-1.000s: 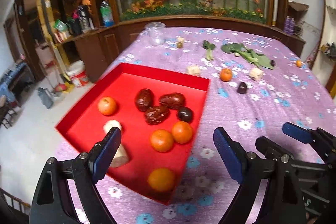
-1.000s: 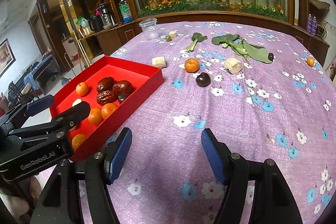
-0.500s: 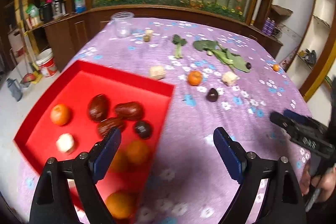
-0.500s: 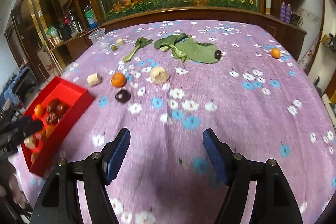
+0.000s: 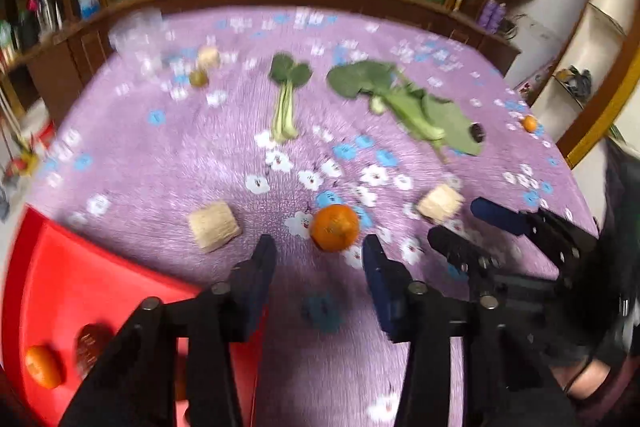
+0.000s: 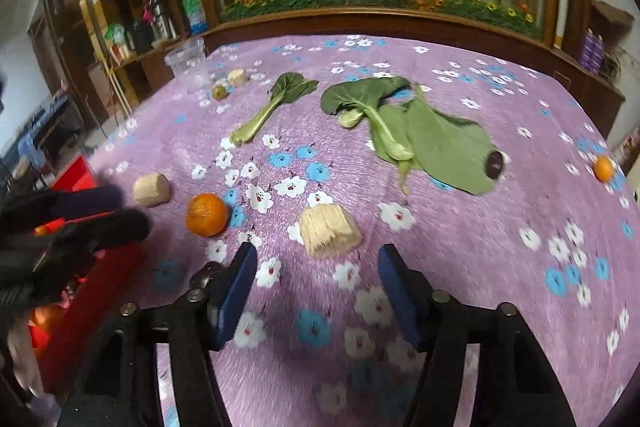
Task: Organize fruits
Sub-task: 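Grasp an orange with the left tool while the right tool grasps a white yam chunk, then carry the orange and yam chunk into the red tray and release both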
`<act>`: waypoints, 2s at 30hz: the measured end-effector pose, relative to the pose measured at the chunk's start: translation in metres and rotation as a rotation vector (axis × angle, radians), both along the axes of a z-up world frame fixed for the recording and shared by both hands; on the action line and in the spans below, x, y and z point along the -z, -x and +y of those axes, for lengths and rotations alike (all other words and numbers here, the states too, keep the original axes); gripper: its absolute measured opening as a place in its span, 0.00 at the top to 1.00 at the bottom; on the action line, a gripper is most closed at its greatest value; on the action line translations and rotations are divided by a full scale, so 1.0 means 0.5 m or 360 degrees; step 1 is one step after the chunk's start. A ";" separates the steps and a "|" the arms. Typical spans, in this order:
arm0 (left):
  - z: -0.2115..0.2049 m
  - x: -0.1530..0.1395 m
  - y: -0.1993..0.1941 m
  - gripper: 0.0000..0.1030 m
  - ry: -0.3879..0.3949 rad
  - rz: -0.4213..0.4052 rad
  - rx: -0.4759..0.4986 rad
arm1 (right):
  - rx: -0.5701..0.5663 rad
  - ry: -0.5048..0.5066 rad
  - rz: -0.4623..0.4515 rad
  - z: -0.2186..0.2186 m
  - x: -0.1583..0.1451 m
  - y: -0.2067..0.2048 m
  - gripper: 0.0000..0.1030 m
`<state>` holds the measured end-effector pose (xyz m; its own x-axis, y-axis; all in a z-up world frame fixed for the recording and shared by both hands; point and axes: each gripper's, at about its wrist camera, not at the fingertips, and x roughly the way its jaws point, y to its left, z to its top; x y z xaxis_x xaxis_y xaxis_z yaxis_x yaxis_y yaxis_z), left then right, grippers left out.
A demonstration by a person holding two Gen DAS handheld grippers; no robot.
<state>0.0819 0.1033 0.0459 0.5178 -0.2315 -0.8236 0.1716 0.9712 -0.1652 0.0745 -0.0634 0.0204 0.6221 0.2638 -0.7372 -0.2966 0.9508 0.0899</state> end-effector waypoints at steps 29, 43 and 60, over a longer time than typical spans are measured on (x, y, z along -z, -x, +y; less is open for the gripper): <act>-0.039 0.008 0.016 0.73 0.0074 -0.0022 0.0073 | -0.0028 -0.0114 0.0061 -0.009 0.015 0.004 0.90; 0.027 -0.037 0.099 0.73 0.0121 -0.0147 0.0010 | 0.0121 -0.0185 0.0114 0.003 0.017 -0.056 0.42; 0.281 -0.056 0.264 0.72 0.0346 -0.0265 -0.0470 | -0.0064 -0.0200 0.0013 0.094 -0.073 0.068 0.68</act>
